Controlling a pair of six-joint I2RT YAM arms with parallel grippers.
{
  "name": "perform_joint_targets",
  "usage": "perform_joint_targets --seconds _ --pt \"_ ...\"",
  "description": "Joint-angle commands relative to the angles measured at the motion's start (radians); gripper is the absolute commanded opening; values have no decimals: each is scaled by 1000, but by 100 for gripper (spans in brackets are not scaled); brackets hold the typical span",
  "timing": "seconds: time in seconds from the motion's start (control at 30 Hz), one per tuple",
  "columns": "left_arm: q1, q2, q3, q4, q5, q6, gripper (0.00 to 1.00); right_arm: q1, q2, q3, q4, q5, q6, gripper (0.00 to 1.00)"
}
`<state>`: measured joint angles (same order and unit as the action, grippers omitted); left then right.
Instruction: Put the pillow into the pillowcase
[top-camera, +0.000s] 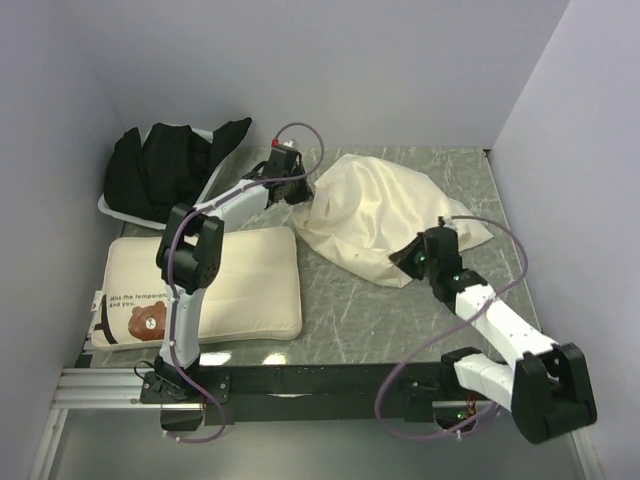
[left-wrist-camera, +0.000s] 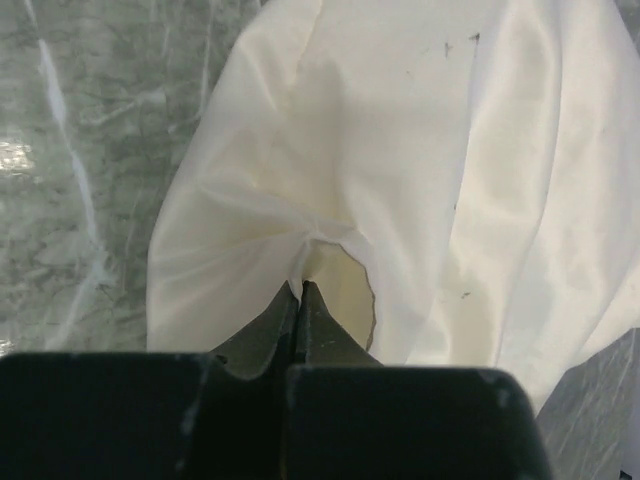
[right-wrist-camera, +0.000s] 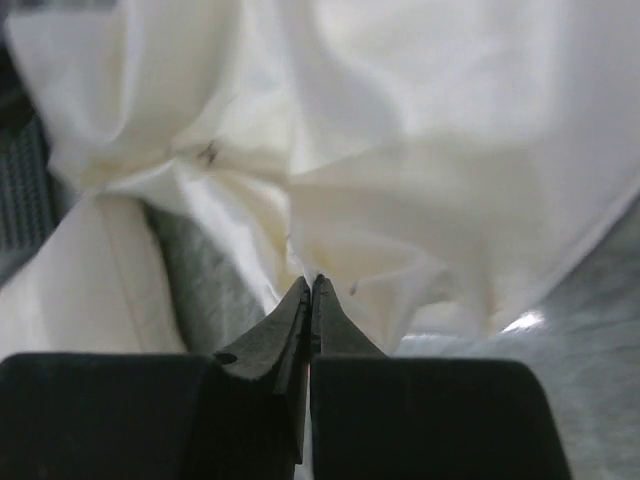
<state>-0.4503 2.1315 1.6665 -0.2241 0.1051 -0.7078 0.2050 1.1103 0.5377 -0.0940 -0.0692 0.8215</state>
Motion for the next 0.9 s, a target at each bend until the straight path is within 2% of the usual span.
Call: perform_joint_targets --seconds 0.0,0.07,0.13,0.2,0.3,0.33,0.4,0.43,0.5,0.53,0.6,0.63,0.77,0.87 --pt "60 -41 -20 14 -91 -16 1 268 -130 -125 66 41 68 0" --pt "94 -99 -65 34 -102 -47 1 385 -181 -238 91 68 129 0" --pt "154 -140 -129 77 -102 -93 1 503 -220 -364 226 114 218 0" --pt "197 -173 -139 75 -87 -102 2 569 -225 -427 319 141 261 1" --pt "202 -157 -100 42 -76 -79 9 585 -184 -452 332 144 226 9" --pt "202 -156 -102 40 -58 -79 23 586 -172 -446 333 135 216 17" --pt "202 -165 -134 61 -44 -84 36 588 -176 -430 306 132 179 25" --pt "202 -186 -146 75 -42 -85 48 591 -196 -408 286 134 168 35" --pt "200 -211 -171 75 -64 -72 57 594 -225 -380 225 114 113 42" --pt "202 -240 -174 63 -79 -65 66 597 -256 -337 193 115 98 49" --pt "202 -278 -188 14 -132 -41 76 620 -282 -292 102 138 49 53" --pt "202 -326 -201 2 -155 -41 86 625 -299 -248 76 149 36 55" --pt "202 -456 -310 -24 -278 -33 98 633 -285 -159 19 180 -19 56" --pt "196 -531 -404 -50 -352 -21 99 634 -210 -91 16 195 -61 57"
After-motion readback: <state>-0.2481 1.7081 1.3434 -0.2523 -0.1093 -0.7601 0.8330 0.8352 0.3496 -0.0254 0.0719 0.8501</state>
